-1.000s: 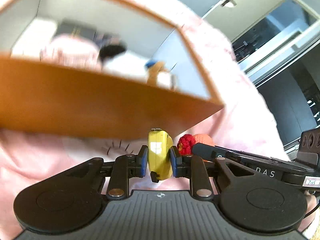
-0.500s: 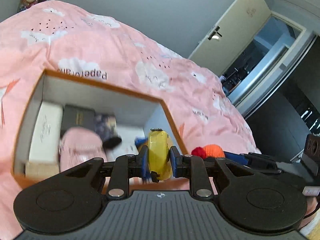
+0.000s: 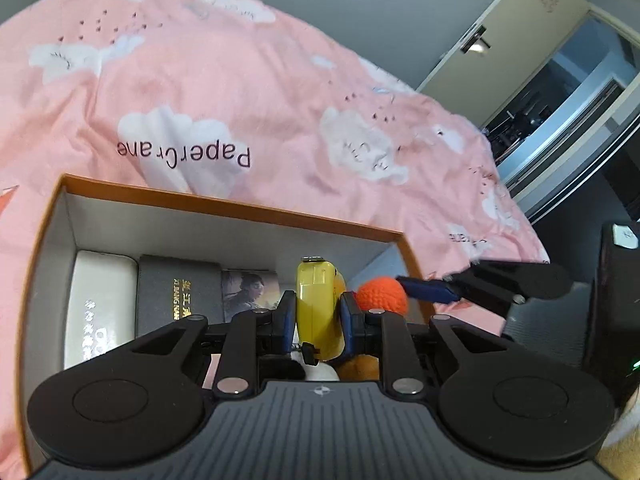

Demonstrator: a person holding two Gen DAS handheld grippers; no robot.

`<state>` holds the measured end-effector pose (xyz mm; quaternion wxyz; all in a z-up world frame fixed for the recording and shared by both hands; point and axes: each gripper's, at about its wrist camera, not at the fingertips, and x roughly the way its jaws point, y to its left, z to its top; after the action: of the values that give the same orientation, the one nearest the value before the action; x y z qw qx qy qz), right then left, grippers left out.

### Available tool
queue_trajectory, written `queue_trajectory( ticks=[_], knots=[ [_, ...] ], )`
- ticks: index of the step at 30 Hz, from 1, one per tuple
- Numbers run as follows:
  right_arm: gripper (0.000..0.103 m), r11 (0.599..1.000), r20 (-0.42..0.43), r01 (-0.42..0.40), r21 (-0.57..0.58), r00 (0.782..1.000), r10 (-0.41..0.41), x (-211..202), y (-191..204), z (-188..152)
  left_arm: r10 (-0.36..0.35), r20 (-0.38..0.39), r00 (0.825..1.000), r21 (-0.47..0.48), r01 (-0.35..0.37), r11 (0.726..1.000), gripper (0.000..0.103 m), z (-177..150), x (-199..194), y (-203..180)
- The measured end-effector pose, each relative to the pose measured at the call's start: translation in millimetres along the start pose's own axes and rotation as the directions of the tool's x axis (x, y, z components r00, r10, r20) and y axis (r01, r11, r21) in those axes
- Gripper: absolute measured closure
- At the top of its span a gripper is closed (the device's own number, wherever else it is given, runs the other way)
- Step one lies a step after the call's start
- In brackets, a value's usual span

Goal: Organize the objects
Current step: 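Lift the tape measure with the left tool while the right tool carries the orange ball over the box, then lower the tape measure and orange ball into the box and open both tools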

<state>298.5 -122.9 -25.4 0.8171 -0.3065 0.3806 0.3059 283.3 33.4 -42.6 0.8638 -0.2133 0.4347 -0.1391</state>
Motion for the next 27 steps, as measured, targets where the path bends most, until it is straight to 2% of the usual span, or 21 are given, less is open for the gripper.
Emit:
queue_trajectory(
  ticks=[5,10,14,19,24,27],
  knots=[
    [0.060,0.982,-0.124,-0.014,-0.191,0.992,-0.010,38,1,8,-0.009,-0.043,0.999,-0.022,0.008,1.000,0.078,7,26,9],
    [0.060,0.943,-0.193,-0.016,-0.331,0.980,-0.052,59,6,6,-0.007,-0.078,0.997,-0.026,0.005,1.000,0.078,9,44,11],
    [0.060,0.930,-0.226,-0.035,-0.365,0.973,-0.052,69,4,2,0.015,-0.103,0.995,-0.018,-0.017,1.000,0.078,9,55,11],
    [0.061,0.924,-0.233,-0.055,-0.379,0.972,-0.038,69,2,0,0.025,-0.126,0.992,-0.021,-0.028,0.999,0.078,10,69,9],
    [0.060,0.917,-0.233,-0.060,-0.394,0.972,-0.036,64,1,-1,0.081,-0.146,0.986,0.011,-0.080,0.997,0.078,10,86,3],
    [0.060,0.923,-0.227,-0.059,-0.380,0.973,-0.031,60,-2,-1,0.081,-0.169,0.982,0.001,-0.082,0.997,0.078,10,95,1]
  ],
)
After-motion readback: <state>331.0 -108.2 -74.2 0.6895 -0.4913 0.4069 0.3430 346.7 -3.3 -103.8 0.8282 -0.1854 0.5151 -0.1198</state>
